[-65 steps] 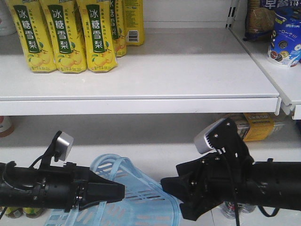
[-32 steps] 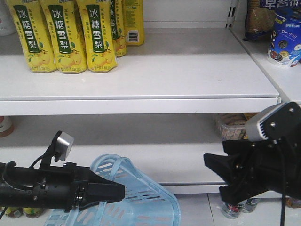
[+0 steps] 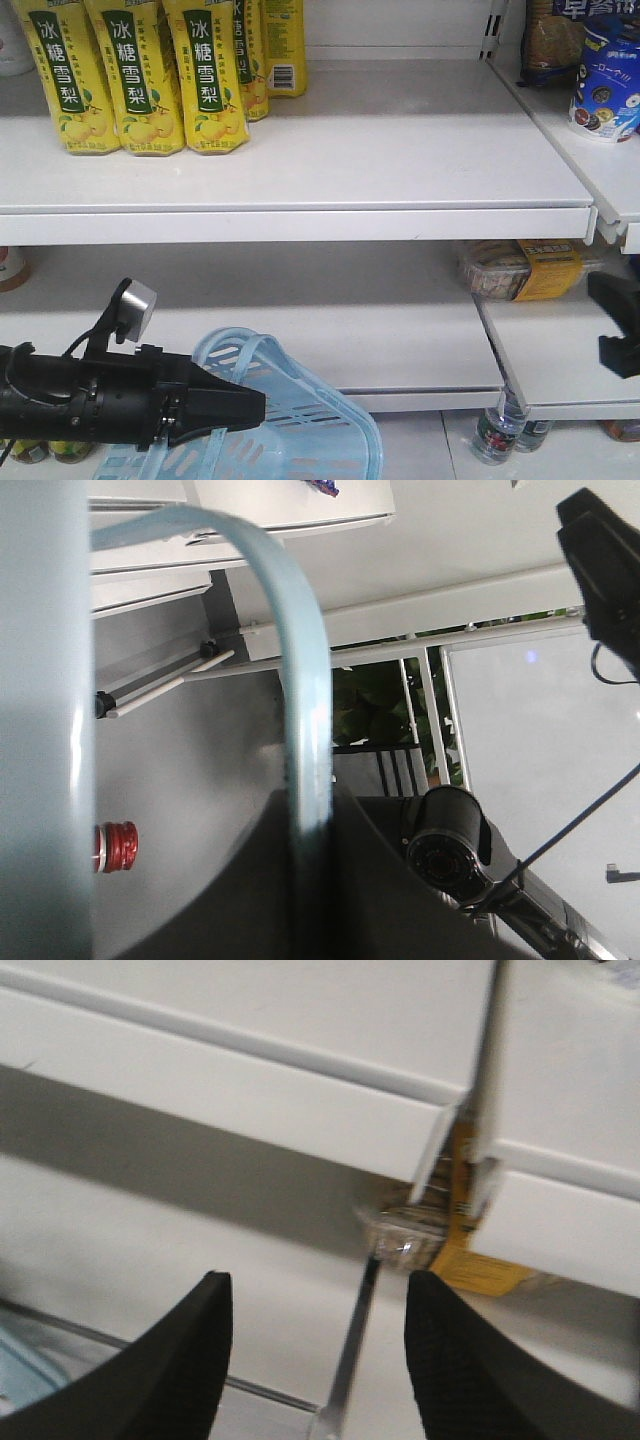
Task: Place coke in basket with both arms
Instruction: 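Withdraw the open right gripper away from the basket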
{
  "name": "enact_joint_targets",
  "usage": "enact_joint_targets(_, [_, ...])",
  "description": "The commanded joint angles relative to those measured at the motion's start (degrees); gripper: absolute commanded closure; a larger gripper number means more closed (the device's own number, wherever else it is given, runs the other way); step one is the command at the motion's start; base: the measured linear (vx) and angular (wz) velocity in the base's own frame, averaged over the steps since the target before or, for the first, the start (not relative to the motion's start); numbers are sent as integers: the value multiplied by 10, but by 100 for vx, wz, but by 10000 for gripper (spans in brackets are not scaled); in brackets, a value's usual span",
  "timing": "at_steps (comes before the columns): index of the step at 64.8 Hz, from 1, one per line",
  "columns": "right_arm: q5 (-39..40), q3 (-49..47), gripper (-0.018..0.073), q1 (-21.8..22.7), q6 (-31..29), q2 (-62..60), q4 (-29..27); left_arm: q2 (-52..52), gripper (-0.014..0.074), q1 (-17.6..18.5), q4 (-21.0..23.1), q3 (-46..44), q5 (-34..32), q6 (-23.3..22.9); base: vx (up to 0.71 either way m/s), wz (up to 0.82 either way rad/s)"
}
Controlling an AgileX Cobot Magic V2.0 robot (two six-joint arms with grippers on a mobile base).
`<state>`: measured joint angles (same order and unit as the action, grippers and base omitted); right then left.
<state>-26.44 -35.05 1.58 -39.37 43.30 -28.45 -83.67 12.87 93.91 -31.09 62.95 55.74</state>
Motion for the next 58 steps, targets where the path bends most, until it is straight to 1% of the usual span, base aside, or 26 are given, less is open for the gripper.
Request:
enact_joint_targets(1, [36,-39,181,41,1,-15,-1,20,603,2,83,-14,61,1,0,0])
enact_joint_targets(8, [34,-68,181,63,1,-15,0,20,603,2,83,-14,61,1,0,0])
enact_joint_targets(15, [21,-85,181,63,1,-13,-2,20,603,2,83,-14,61,1,0,0])
enact_joint_targets(24, [23,-74,181,63,-10,-15,-4,20,603,2,83,-14,61,1,0,0])
enact_joint_targets(30, [34,-53,181,63,-11,-24,-4,20,603,2,83,-14,61,1,0,0])
enact_joint_targets(38, [74,-5,181,63,-11,-55,-6,20,603,2,83,-14,61,1,0,0])
enact_joint_targets(44, [93,32,181,63,-11,-94,-6,20,603,2,83,-14,61,1,0,0])
enact_joint_targets(52, [98,77,181,63,-12,-155,-6,20,603,2,83,-14,61,1,0,0])
enact_joint_targets(58, [131,120,181,63,-12,-203,-23,20,603,2,83,-14,61,1,0,0])
